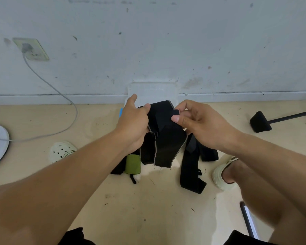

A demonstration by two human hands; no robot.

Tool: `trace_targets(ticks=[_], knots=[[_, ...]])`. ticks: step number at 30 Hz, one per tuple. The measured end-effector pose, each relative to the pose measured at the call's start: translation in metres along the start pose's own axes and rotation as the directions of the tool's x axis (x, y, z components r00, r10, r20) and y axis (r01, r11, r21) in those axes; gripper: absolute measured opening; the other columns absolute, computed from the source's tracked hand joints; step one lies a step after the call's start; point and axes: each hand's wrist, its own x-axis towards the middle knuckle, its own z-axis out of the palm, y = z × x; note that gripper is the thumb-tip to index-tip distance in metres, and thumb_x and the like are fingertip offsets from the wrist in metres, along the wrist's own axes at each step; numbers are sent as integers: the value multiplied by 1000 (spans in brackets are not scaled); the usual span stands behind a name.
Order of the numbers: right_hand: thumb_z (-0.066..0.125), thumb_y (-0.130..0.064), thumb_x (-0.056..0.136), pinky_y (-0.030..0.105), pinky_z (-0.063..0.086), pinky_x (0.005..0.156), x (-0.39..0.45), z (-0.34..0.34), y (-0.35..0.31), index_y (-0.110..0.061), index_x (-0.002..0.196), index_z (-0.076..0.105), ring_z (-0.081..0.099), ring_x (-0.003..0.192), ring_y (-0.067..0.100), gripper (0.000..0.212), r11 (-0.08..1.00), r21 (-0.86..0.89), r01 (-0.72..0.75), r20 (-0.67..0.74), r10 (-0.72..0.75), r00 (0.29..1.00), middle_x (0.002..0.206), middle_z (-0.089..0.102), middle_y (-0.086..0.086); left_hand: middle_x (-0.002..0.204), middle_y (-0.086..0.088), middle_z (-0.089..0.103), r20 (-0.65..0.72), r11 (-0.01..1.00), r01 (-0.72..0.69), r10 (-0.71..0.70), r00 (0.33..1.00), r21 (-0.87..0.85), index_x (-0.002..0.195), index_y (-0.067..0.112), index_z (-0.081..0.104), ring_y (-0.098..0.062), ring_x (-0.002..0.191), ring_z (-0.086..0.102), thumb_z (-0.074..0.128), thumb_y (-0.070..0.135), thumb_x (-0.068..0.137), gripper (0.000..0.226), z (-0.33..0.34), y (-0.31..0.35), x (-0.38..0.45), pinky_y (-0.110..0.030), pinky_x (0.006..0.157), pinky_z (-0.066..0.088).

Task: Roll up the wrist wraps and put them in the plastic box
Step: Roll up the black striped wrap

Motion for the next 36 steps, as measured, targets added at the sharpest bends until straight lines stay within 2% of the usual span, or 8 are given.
trace_targets(ticks=[3,10,13,15,21,27,30,36], knots=[[65,-31,101,52,57,80,1,3,4,-25,89,60,59,70,21,14,999,43,-29,-61,32,998,70,66,-4,143,-10,55,49,1000,7,-8,999,20,162,34,25,-26,108,73,47,13,111,60,3,2,-5,-45,89,63],[68,-31,99,26,46,70,5,9,10,-25,89,62,58,62,5,13,995,67,-77,-156,86,984,69,68,-7,134,-6,61,73,998,-28,23,997,65,161,36,28,-23,103,75,54,20,109,60,5,-3,-8,-47,92,63],[69,-30,99,34,52,71,5,10,9,-18,96,66,62,67,12,13,990,100,-100,-165,115,980,74,71,3,134,-5,65,105,995,-47,38,994,91,161,42,23,-24,120,69,87,41,79,104,4,-4,-10,-50,106,55],[70,-30,98,29,51,71,4,11,8,-19,95,67,62,66,6,12,987,106,-120,-176,137,975,70,70,-5,131,-7,70,136,979,-104,81,987,174,162,44,18,-22,122,68,95,29,69,122,4,-8,-12,-48,111,50],[85,-41,83,24,49,70,2,9,-1,-24,100,60,63,78,7,34,976,59,-208,-256,216,942,90,67,-4,119,-1,73,92,963,-197,183,979,185,162,40,22,-14,110,73,81,8,89,100,1,-11,-8,-40,101,59],[86,-44,79,43,59,95,2,1,1,-17,82,74,73,87,23,30,944,125,-305,-10,309,951,94,77,12,138,-3,64,33,956,-207,204,978,207,149,51,39,-26,126,65,91,29,73,95,1,-17,-8,-45,101,59],[88,-33,79,20,56,73,0,4,0,-20,70,69,67,67,8,24,959,126,-254,-47,261,964,69,72,-2,131,-7,66,-5,947,-209,217,976,244,136,46,51,-25,121,66,93,28,74,77,2,-21,-7,-42,100,58],[77,-28,92,20,55,71,1,3,0,-18,81,72,68,71,5,15,897,352,-268,4,285,958,77,74,-4,134,-3,65,55,936,-180,171,984,302,133,47,50,-27,125,64,90,38,76,70,1,-23,-4,-45,106,54]])
